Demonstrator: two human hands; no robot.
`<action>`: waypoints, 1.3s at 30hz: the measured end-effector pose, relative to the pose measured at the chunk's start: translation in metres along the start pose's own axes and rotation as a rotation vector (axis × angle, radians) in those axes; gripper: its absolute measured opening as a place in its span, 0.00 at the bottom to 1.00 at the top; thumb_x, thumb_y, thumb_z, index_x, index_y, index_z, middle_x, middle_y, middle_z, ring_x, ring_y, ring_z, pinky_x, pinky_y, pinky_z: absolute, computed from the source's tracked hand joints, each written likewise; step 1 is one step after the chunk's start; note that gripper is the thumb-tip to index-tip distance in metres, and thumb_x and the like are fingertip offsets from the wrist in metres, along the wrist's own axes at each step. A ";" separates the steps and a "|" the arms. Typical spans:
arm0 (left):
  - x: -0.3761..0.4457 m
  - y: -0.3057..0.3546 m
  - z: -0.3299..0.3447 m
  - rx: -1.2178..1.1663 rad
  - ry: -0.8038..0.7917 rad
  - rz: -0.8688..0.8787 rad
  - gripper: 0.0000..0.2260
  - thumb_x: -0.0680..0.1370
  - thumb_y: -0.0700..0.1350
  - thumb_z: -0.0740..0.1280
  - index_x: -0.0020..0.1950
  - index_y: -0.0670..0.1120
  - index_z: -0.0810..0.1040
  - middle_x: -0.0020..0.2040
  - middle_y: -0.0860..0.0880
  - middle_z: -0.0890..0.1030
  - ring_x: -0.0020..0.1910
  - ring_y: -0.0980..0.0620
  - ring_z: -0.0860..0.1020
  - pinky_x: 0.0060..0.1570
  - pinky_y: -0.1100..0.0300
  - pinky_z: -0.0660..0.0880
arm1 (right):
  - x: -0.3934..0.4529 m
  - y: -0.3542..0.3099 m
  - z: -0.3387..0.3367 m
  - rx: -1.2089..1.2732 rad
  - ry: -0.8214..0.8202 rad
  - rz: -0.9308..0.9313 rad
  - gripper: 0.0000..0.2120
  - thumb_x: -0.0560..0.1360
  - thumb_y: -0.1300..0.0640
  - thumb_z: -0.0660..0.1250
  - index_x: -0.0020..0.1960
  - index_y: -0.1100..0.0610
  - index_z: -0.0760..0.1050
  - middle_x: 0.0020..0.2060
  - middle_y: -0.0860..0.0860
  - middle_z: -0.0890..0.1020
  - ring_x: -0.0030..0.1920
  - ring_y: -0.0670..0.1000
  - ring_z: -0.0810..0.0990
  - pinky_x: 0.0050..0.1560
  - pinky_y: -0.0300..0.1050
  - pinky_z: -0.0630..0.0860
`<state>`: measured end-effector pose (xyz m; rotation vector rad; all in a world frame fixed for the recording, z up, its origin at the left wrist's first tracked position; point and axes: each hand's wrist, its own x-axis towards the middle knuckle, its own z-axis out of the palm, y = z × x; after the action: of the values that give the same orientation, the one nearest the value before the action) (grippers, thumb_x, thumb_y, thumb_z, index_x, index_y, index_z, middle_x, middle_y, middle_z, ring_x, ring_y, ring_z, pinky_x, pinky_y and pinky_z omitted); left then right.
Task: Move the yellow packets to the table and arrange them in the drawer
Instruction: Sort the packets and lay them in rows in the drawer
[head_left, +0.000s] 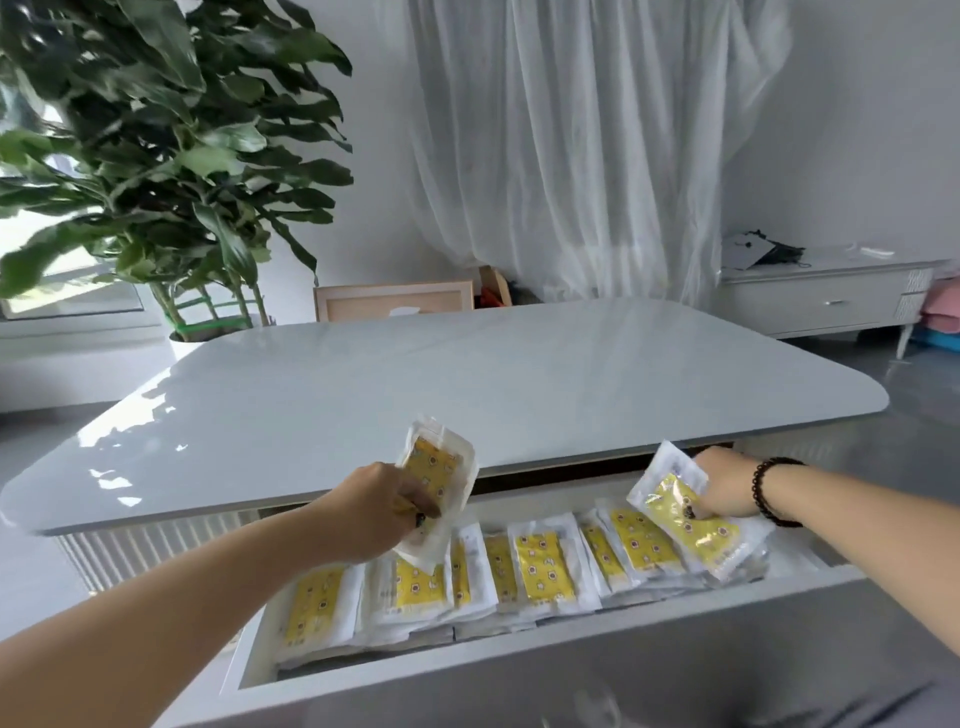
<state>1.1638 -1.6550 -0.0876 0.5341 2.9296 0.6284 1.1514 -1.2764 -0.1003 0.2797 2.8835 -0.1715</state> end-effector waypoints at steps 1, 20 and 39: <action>0.001 0.000 0.002 0.006 -0.016 0.001 0.16 0.77 0.38 0.61 0.51 0.56 0.83 0.50 0.55 0.80 0.47 0.57 0.76 0.42 0.71 0.72 | 0.004 0.011 0.008 -0.010 0.005 0.068 0.16 0.70 0.57 0.71 0.31 0.55 0.65 0.29 0.47 0.70 0.28 0.45 0.68 0.27 0.37 0.63; 0.038 0.029 0.048 -0.034 -0.324 0.044 0.16 0.77 0.37 0.60 0.53 0.54 0.82 0.43 0.61 0.73 0.32 0.59 0.71 0.27 0.74 0.66 | 0.066 0.047 0.057 0.297 0.006 0.242 0.13 0.78 0.61 0.62 0.36 0.58 0.64 0.28 0.51 0.65 0.27 0.48 0.64 0.26 0.39 0.59; 0.043 0.022 0.048 -0.107 -0.391 -0.055 0.17 0.75 0.37 0.63 0.49 0.59 0.83 0.53 0.51 0.80 0.43 0.44 0.78 0.41 0.53 0.75 | 0.045 0.023 0.063 -0.442 0.309 -0.118 0.15 0.72 0.67 0.59 0.57 0.56 0.72 0.57 0.52 0.71 0.61 0.54 0.69 0.55 0.46 0.70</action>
<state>1.1385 -1.6030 -0.1233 0.4972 2.5207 0.5920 1.1268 -1.2546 -0.1741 0.0561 3.1327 0.5291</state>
